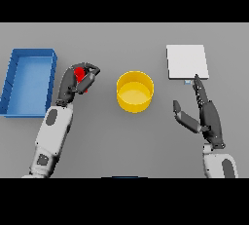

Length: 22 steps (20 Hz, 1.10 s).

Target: Pick up the red beaker and tilt it to pour out 1 green nut into yellow bowl. Pick up the yellow bowl and place it on the metallic measuring scale.

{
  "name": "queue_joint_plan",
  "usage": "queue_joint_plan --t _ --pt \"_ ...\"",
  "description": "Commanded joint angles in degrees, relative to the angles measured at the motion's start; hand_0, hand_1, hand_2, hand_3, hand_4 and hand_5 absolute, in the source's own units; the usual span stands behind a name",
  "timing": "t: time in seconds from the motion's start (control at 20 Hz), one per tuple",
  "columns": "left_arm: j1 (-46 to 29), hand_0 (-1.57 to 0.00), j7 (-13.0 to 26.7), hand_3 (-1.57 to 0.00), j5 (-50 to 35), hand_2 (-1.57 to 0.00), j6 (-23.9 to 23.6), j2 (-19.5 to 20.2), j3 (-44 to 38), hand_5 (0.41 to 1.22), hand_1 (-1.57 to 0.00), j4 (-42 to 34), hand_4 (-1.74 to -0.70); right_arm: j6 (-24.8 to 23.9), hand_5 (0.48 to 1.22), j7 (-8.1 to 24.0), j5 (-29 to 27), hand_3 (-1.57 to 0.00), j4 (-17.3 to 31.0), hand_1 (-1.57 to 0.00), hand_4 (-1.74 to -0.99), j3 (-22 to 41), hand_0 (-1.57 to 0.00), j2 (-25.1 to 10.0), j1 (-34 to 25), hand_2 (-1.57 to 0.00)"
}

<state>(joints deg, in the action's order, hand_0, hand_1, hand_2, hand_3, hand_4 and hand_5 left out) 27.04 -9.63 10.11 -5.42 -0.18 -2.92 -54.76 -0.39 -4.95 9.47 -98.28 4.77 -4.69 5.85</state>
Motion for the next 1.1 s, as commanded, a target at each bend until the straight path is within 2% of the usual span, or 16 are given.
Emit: queue_joint_plan --t 0.0,0.05,0.1,0.15,0.2,0.3,0.45,0.5,0.55,0.65,0.8,1.05 --pt "0.5 -1.21 0.7 -1.22 -0.1 -1.22 0.0 -0.5 -0.2 1.109 -1.21 0.3 -1.45 0.2 0.684 -1.2 -0.1 0.00 0.1 0.00 -1.291 0.0 0.00 0.0 0.5 0.00" --pt "1.1 -1.28 0.5 -1.29 0.2 -1.29 -0.4 -0.6 -0.5 1.132 -1.29 1.3 -1.45 0.1 0.682 -0.9 -0.2 0.00 0.1 0.00 -1.293 0.0 0.00 0.2 0.1 0.00" --pt "1.8 -1.34 -0.5 -1.34 0.5 -1.35 -1.0 -0.8 -0.8 1.132 -1.34 2.1 -1.51 0.2 0.681 -0.1 -0.5 0.00 0.7 0.00 -1.296 -0.3 0.00 0.1 -0.6 0.00" --pt "2.0 -1.38 -0.7 -1.39 -0.1 -1.39 -1.1 -0.8 -1.2 1.129 -1.39 2.3 -1.55 0.8 0.682 -0.9 -0.6 0.00 0.2 0.00 -1.303 0.3 0.00 0.2 0.0 0.00" --pt "2.0 -1.42 -0.7 -1.43 -0.7 -1.43 -1.2 -0.9 -1.1 1.123 -1.42 1.8 -1.59 0.6 0.682 -0.4 -0.3 0.00 0.8 0.00 -1.296 0.1 0.00 0.0 -0.7 0.00" --pt "1.1 -1.48 -0.8 -1.48 -1.4 -1.48 -1.1 -0.6 -0.4 1.112 -1.48 -0.1 -1.64 0.6 0.676 -1.5 0.6 0.00 1.4 0.00 -1.281 0.6 0.00 -0.2 -1.0 0.00" --pt "1.2 -1.52 -0.1 -1.52 -1.8 -1.52 -1.8 0.6 0.7 1.100 -1.52 -3.2 -1.69 0.0 0.667 -1.0 1.4 0.00 1.5 0.00 -1.254 0.7 0.00 -0.1 -1.7 0.00" --pt "0.9 -1.53 0.0 -1.53 -1.9 -1.53 -1.9 0.9 1.3 1.098 -1.53 -4.9 -1.70 0.2 0.669 -2.2 1.6 0.00 1.5 0.00 -1.258 1.3 0.00 0.3 -0.6 0.00" --pt "1.2 -1.54 1.4 -1.54 -1.4 -1.54 -2.4 1.3 2.1 1.097 -1.54 -6.6 -1.71 0.2 0.672 -1.5 1.4 0.00 1.7 0.00 -1.255 0.7 0.00 -0.1 -1.2 0.00" --pt "1.4 -1.55 4.7 -1.55 0.9 -1.55 -2.7 2.8 5.0 1.101 -1.55 -10.7 -1.72 -0.5 0.673 -2.1 2.5 0.00 1.0 0.00 -1.245 1.2 0.00 -0.1 -0.8 0.00" --pt "3.5 -1.56 10.3 -1.56 7.3 -1.56 -0.1 7.3 11.4 1.119 -1.56 -12.7 -1.73 -1.3 0.688 -1.1 4.1 0.00 -0.1 0.00 -1.245 1.9 0.00 0.0 -0.6 0.00" --pt "5.8 -1.56 12.5 -1.56 10.9 -1.56 2.0 9.5 16.4 1.114 -1.56 -12.1 -1.73 -1.5 0.705 -1.2 4.9 0.00 -0.8 0.00 -1.243 2.7 0.00 0.6 1.0 0.00"
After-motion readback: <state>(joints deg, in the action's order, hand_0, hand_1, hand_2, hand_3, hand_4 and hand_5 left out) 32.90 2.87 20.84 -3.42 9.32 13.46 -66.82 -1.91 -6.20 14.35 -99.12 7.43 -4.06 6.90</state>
